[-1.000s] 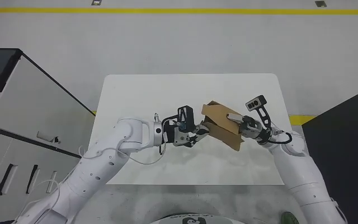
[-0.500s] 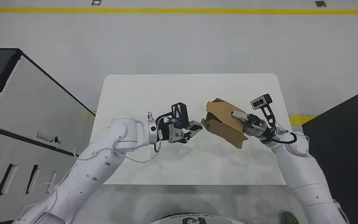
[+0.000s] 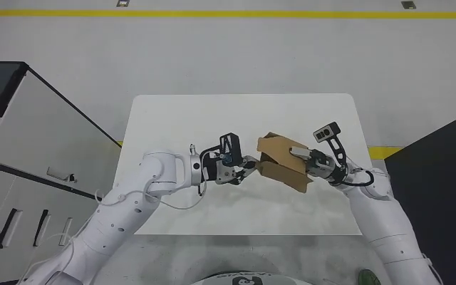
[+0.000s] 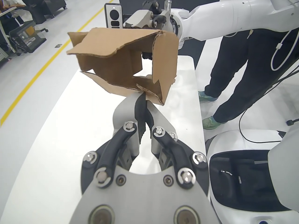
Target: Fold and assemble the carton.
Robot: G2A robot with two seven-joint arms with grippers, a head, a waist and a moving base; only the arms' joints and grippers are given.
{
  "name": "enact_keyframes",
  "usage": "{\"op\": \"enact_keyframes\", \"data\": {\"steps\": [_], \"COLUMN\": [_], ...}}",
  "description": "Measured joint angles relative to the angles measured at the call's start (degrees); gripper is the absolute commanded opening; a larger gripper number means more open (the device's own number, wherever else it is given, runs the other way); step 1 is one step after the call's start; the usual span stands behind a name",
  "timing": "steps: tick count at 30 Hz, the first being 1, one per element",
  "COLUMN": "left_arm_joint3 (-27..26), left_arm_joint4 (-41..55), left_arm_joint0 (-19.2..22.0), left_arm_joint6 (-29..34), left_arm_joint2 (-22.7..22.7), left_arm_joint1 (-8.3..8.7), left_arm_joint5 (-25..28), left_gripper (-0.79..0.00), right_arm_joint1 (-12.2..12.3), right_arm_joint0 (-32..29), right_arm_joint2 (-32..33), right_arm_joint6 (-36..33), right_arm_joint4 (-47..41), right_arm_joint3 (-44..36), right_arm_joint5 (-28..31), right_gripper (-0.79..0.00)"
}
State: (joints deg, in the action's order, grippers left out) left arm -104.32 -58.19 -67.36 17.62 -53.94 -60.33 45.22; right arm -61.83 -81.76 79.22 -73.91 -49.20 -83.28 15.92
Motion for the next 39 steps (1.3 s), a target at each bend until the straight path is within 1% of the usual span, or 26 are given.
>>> {"op": "enact_keyframes", "data": {"steps": [7, 15, 27, 33, 39], "left_arm_joint3": [0.7, 0.8, 0.6, 0.3, 0.5], "left_arm_joint4": [0.0, 0.1, 0.2, 0.1, 0.3], "left_arm_joint0": [0.9, 1.0, 0.9, 0.8, 0.8], "left_arm_joint6": [-0.3, -0.4, -0.3, -0.2, -0.2], "left_arm_joint2": [0.9, 0.9, 1.0, 1.0, 1.1], "left_arm_joint1": [-0.33, -0.40, -0.50, -0.52, -0.58], "left_arm_joint5": [0.0, 0.1, 0.0, 0.1, 0.2], "left_gripper": [-0.785, -0.785, -0.785, -0.785, -0.785], "right_arm_joint1": [-0.1, -0.2, -0.1, -0.1, -0.5], "right_arm_joint0": [0.2, 0.2, 0.0, -0.1, -0.5], "right_arm_joint2": [-0.9, -0.8, -0.7, -0.6, -1.6], "right_arm_joint6": [-0.4, -0.8, -4.1, -3.4, -0.5], "right_arm_joint4": [0.5, 0.4, 0.0, 0.0, 0.0], "right_arm_joint3": [-0.1, 0.0, 0.1, -0.3, -1.1], "right_arm_joint5": [0.0, 0.2, 0.2, 0.7, 1.4], "right_gripper": [-0.785, -0.785, -0.785, -0.785, -0.785]}}
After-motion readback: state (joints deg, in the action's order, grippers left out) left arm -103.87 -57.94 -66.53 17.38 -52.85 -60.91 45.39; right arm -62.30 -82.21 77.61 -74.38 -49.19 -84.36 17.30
